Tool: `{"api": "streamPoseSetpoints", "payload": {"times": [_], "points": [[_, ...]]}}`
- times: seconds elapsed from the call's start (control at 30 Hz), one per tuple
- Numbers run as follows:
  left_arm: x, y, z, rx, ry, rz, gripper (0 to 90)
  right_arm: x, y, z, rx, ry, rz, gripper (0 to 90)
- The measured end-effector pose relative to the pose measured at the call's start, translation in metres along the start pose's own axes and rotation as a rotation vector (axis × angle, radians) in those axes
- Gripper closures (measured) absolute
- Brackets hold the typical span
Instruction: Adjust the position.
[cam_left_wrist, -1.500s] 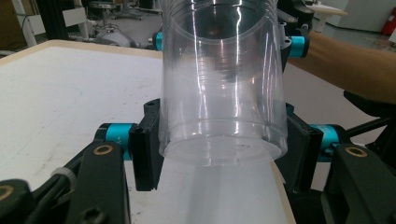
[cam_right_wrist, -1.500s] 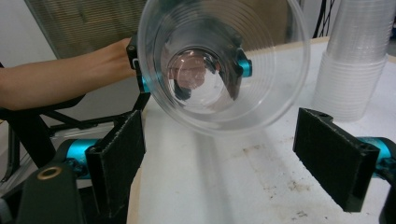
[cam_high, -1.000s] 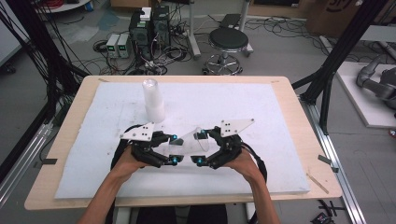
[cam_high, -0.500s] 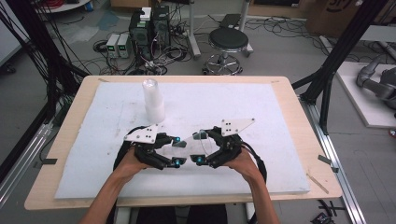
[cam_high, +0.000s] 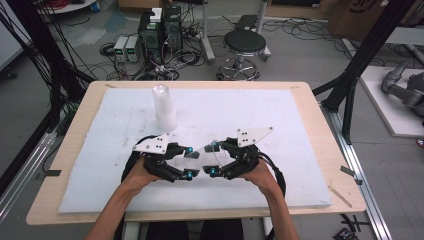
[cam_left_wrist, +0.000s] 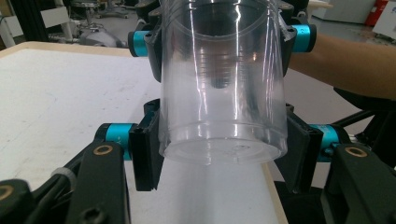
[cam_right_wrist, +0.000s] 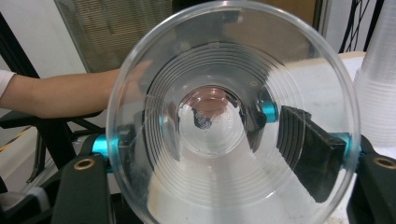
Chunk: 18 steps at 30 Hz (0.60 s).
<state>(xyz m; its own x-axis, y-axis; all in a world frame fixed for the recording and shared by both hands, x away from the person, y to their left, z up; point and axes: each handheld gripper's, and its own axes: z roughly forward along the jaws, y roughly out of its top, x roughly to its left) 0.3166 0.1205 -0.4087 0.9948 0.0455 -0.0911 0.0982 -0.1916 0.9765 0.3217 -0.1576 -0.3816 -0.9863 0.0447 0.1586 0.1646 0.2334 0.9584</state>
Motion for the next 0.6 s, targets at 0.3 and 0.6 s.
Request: {"api": "streamPoseSetpoints", "payload": {"times": [0.3,0.6], "points": [[0.0001,-0.0002,0.0,0.006,-0.002,-0.003,41.4,-0.0002,-0.0002,-0.0002,-0.001,-0.004,0.008,33.0],[0.0018,-0.0004,0.0005,0.025,0.051,-0.061,4.4,-0.0002,0.0001,-0.0021,-0.001,-0.012,0.011,32.9]]}}
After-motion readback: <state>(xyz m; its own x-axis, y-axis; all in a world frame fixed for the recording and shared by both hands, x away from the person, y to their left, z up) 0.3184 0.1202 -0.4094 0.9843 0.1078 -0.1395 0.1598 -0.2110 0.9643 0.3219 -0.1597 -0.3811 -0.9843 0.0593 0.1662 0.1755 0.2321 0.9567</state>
